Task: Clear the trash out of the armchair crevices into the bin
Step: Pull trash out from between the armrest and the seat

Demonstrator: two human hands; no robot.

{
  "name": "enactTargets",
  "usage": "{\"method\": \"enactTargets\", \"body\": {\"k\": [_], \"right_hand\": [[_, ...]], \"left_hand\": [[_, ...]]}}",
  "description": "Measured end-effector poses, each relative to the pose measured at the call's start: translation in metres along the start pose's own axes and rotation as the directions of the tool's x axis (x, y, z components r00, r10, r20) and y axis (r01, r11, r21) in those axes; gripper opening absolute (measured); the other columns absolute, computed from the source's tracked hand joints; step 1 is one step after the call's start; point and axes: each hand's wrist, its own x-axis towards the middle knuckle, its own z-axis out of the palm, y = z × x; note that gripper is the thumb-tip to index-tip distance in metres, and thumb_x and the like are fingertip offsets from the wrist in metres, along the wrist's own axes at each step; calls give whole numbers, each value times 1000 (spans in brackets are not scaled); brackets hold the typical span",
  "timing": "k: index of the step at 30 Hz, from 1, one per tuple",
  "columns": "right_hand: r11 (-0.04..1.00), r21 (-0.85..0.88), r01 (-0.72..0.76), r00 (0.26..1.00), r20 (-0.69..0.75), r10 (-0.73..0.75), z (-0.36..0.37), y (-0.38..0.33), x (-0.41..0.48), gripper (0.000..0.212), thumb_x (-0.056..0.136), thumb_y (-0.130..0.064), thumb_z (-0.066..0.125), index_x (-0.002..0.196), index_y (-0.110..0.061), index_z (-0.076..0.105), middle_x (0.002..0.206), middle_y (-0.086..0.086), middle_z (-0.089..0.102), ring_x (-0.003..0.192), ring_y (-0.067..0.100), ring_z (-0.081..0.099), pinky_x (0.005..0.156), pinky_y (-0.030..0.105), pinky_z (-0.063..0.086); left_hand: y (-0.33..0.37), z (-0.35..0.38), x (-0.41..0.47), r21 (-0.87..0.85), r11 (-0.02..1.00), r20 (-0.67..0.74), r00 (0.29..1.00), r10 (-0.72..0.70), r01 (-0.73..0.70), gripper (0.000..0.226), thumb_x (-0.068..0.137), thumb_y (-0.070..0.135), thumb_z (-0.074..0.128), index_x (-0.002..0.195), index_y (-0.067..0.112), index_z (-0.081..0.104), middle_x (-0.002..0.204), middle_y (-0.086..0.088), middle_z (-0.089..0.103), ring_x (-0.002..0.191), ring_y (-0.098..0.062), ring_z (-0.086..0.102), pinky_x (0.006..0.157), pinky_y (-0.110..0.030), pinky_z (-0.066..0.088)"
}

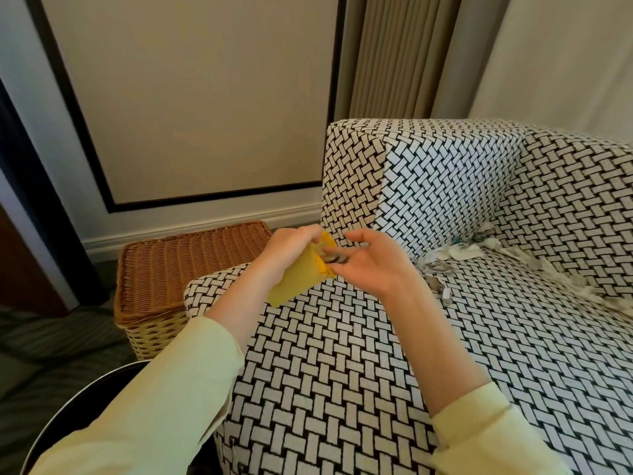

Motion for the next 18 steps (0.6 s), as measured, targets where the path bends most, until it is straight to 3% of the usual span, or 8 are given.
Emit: {"method": "enactTargets", "body": {"k": [3, 8, 11, 13, 15, 16, 17, 18], "right_hand": [[998, -59, -21, 998, 54, 24, 3, -4, -4, 47, 93, -13, 31, 127, 20, 29, 120, 32, 49, 113, 38, 50, 93, 45, 41], [994, -111, 4, 997, 77, 5, 1, -14, -8, 54, 93, -11, 30, 135, 21, 19, 138, 37, 33, 131, 43, 35, 106, 46, 30], [950, -304, 71, 997, 32, -65, -2, -24, -14, 43, 96, -12, 29, 132, 10, 38, 134, 28, 46, 124, 37, 46, 102, 41, 40], [741, -660, 118, 970, -82, -228, -7, -36, -20, 33, 97, -13, 33, 118, -4, 57, 116, 14, 65, 100, 25, 63, 87, 32, 51], [322, -945, -53, 851, -212, -481, -25, -49, -21, 27, 94, -13, 42, 106, -8, 65, 95, 5, 71, 77, 15, 64, 77, 30, 53], [102, -977, -186, 772, -210, -600, -38, -54, -19, 24, 92, -12, 45, 101, -6, 67, 88, 4, 71, 69, 15, 60, 76, 33, 52], [-36, -956, -292, 711, -192, -677, -52, -58, -16, 22, 89, -12, 47, 94, -3, 68, 82, 7, 70, 63, 16, 55, 74, 35, 52], [-87, -932, -352, 688, -194, -700, -63, -59, -13, 20, 87, -12, 49, 86, -1, 66, 76, 8, 66, 59, 17, 50, 72, 34, 51]], "left_hand": [[0, 3, -1, -56, 998, 26, 1000, 9, -8, 13, 70, 30, 56, 61, 21, 51, 74, -2, 49, 77, -22, 46, 75, -34, 38], [1, 5, 3, -63, 997, 6, 999, 38, -38, 12, 71, 29, 56, 64, 21, 51, 81, -3, 51, 80, -22, 47, 76, -35, 39], [-2, 9, 10, -20, 999, -39, 998, 45, -46, 18, 75, 35, 57, 74, 17, 59, 93, -6, 62, 91, -25, 56, 88, -36, 44], [-5, 13, 19, 195, 980, -74, 995, 61, -46, 36, 75, 44, 57, 91, 13, 66, 111, -12, 63, 109, -30, 53, 100, -43, 39], [-9, 16, 24, 488, 873, -62, 998, 30, 4, 57, 67, 54, 56, 108, 15, 65, 128, -13, 53, 124, -34, 40, 105, -48, 31], [-12, 17, 26, 599, 801, -47, 999, 4, 24, 62, 64, 57, 57, 112, 17, 62, 135, -12, 47, 128, -35, 34, 105, -50, 28], [-14, 20, 24, 679, 734, -39, 999, 12, 18, 64, 66, 57, 57, 117, 18, 58, 139, -12, 41, 131, -36, 29, 105, -52, 25], [-15, 24, 22, 743, 669, -41, 997, 69, -15, 62, 71, 55, 59, 120, 18, 54, 139, -12, 38, 131, -35, 28, 105, -53, 25]]}}
